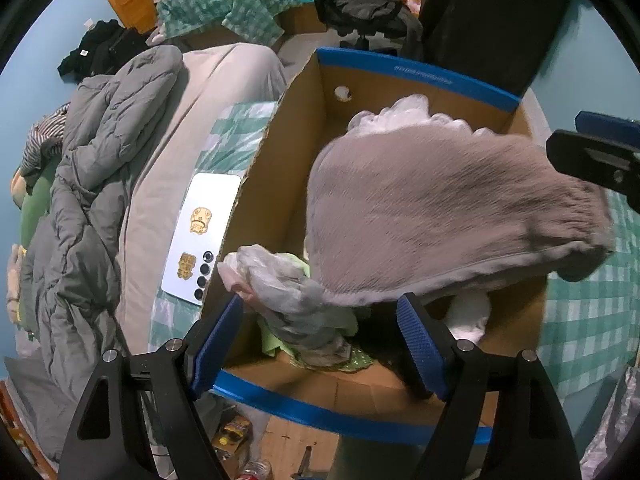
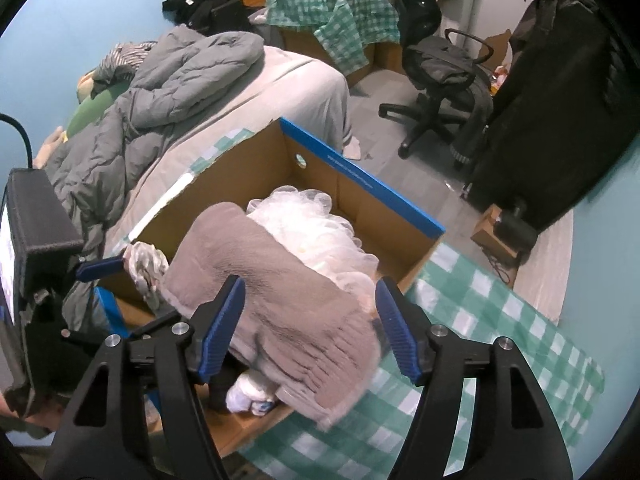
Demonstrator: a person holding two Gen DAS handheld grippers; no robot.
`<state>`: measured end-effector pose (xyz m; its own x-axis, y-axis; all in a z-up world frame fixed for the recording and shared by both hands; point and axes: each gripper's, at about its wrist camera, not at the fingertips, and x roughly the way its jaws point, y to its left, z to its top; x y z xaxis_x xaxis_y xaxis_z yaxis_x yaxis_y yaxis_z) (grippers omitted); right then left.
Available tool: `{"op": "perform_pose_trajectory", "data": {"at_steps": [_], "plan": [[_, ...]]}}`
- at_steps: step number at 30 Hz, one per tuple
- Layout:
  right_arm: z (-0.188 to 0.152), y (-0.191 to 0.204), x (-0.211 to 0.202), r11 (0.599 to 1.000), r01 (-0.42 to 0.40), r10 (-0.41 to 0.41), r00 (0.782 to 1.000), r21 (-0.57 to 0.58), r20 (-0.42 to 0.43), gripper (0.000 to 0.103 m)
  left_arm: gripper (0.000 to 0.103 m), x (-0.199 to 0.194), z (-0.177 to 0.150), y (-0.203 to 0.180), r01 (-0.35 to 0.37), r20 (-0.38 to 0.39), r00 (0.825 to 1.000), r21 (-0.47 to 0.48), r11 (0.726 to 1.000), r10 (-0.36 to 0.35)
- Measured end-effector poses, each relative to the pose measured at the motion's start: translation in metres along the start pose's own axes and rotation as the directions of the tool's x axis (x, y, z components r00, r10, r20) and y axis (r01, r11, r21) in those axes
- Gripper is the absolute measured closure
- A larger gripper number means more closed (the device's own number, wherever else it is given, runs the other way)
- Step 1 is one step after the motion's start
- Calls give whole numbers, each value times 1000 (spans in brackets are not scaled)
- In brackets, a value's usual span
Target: Organize soft objects
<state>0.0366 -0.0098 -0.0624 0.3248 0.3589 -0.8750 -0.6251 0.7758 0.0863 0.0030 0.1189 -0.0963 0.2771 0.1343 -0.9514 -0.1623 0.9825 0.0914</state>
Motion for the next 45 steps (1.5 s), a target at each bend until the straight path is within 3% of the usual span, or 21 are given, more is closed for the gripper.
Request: {"op": "perform_pose_trajectory", "data": {"at_steps": [15,35,45], "plan": [[-24,-23,-49,996,49,-52,998,72,44,28,20,-60,0,-9,77,96,993,-29,997,-73],[-51,-44,-114,976,112,-132,986,185,99,24,16,-102,-13,-34,104,160,981,23,994,-106],[-68,-55,-129,965,131,-159,981,228,108,24,16,-110,-15,-52,78,169,982,56,995,-87]]}}
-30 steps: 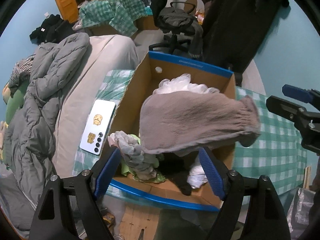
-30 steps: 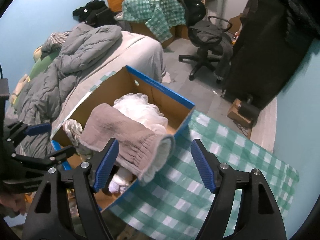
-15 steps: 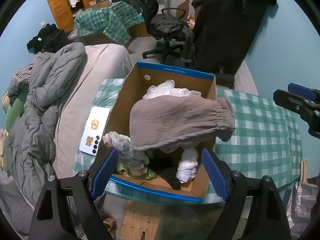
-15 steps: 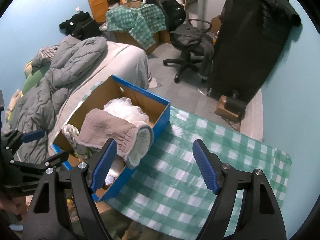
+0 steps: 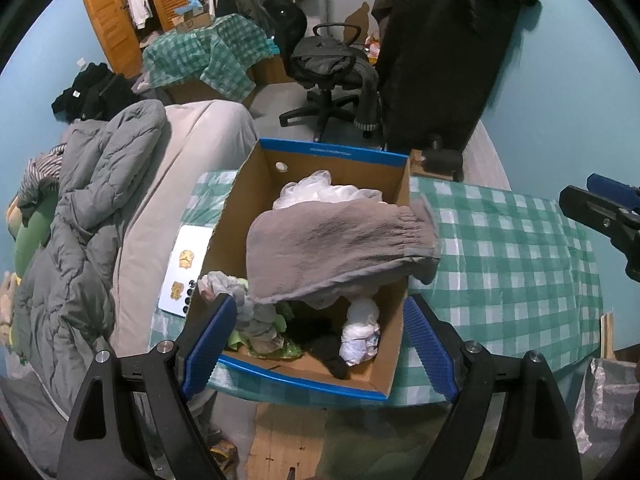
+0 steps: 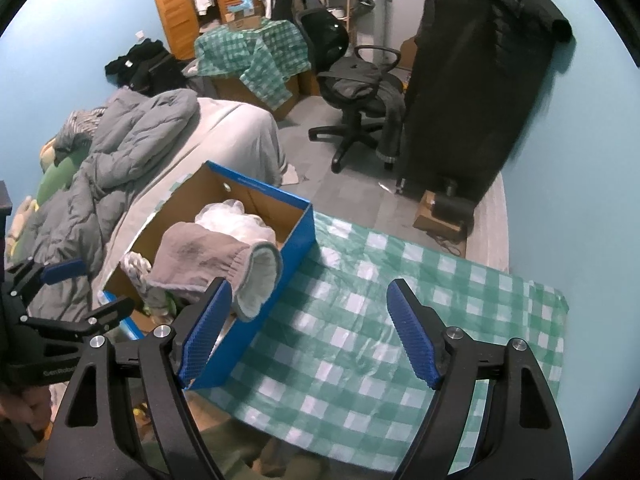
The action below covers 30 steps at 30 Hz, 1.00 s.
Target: Organize soft objects
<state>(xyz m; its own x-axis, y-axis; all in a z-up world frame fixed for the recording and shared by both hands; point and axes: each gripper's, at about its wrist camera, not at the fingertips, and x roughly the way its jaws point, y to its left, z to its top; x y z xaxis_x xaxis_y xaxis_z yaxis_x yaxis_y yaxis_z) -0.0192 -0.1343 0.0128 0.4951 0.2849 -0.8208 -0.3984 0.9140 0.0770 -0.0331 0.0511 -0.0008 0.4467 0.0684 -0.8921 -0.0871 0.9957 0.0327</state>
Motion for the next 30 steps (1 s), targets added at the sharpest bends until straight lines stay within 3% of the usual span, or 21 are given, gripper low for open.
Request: {"op": "perform_pose_trajectory", "data": {"at_steps": [30], "plan": [[-2,-16,-5,1000,12,-12,1000,11,8,24,16,-3,3,-14,7,-1,1000,4,1000,-7]]}}
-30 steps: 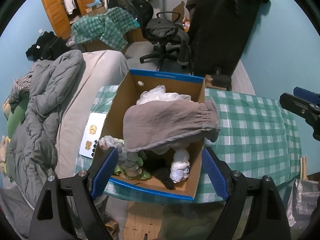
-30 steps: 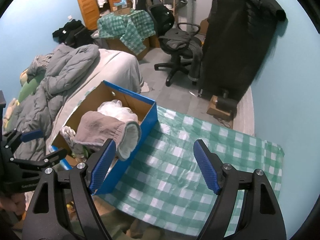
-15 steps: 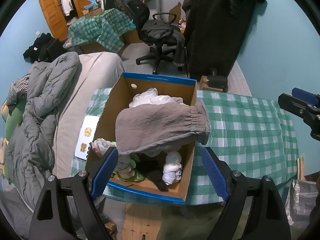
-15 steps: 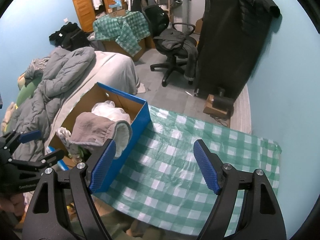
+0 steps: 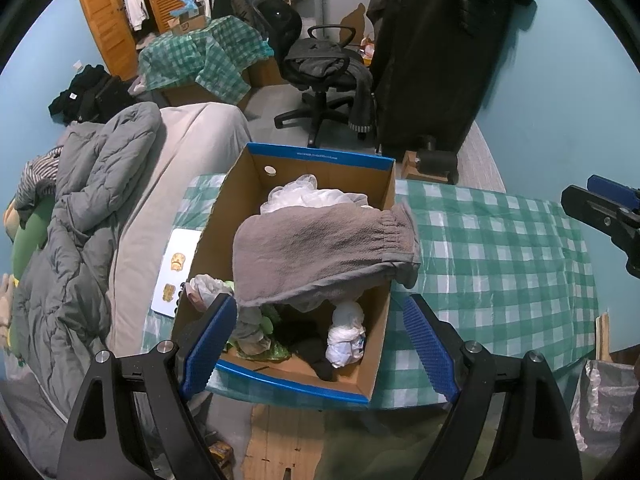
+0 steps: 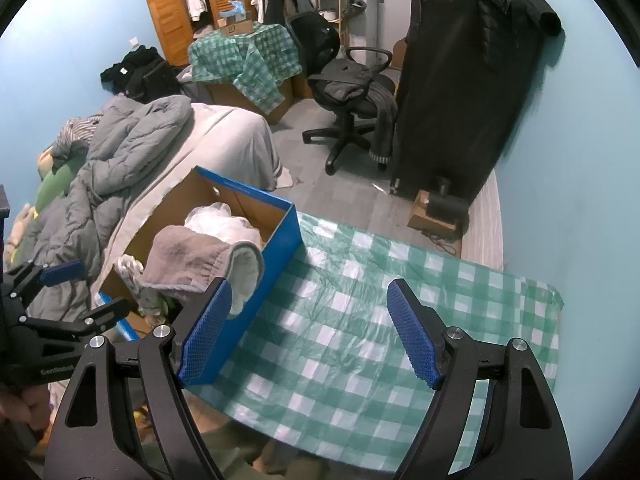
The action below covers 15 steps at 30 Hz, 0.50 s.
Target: Organize soft objects
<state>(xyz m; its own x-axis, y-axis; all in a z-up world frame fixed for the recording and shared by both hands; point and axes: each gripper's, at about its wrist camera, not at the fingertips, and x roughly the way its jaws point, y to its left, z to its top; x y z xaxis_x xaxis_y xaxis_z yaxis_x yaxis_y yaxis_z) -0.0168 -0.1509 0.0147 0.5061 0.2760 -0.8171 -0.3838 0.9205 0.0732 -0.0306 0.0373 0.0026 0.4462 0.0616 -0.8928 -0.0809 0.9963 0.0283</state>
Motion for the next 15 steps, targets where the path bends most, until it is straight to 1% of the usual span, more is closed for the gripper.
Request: {"op": "perform_pose_trajectory", "data": {"at_steps": [15], "plan": [[0,-2,1,1000,-4,4,1000,-2,-5,24,16,-1,-5,2,0,-12,1000,-4,1000,0]]}}
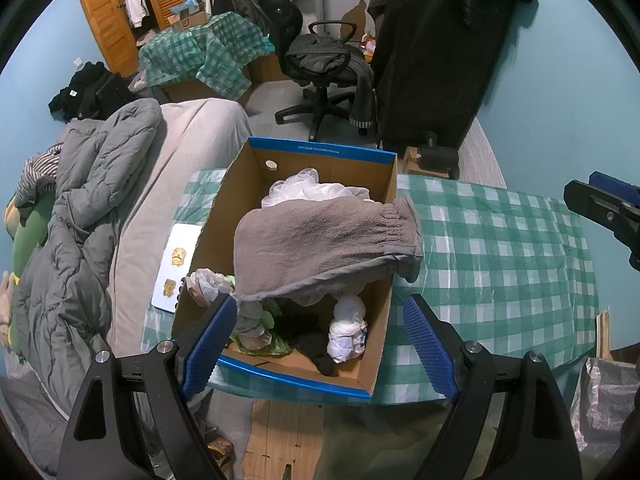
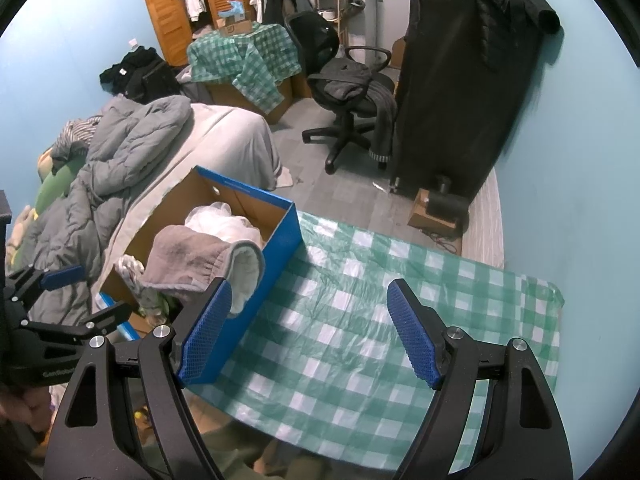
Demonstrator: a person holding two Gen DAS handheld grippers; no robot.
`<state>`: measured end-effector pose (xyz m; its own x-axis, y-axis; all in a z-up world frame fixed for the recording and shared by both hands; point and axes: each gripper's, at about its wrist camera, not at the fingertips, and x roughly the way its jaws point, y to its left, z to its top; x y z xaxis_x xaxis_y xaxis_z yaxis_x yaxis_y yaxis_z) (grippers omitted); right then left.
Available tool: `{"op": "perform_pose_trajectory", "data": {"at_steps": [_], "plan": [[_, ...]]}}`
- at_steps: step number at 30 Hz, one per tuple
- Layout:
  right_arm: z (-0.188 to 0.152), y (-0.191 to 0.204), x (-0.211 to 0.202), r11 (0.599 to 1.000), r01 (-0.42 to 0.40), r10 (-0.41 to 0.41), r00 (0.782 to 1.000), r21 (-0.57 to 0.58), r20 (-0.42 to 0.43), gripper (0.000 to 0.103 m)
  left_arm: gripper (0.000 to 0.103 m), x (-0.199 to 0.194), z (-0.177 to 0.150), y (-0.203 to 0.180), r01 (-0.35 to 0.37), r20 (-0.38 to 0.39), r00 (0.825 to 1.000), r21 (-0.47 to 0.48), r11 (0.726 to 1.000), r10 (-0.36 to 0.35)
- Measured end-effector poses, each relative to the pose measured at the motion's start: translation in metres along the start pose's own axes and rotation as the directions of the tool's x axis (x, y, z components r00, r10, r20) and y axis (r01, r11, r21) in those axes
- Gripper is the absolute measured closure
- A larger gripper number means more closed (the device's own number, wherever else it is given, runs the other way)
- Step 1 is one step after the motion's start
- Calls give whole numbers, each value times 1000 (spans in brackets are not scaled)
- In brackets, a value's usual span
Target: Organize soft objects
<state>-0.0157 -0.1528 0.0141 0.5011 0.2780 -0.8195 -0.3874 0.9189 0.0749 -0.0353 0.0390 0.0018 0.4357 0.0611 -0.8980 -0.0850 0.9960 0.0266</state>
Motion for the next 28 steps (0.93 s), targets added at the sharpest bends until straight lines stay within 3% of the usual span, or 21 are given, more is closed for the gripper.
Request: {"op": "perform_pose_trajectory", "data": {"at_steps": [28], "plan": [[-1,0,0,1000,0,0,1000,1,1,23,16,0,0,-1,-5,-2,1000,-1,1000,5]]}}
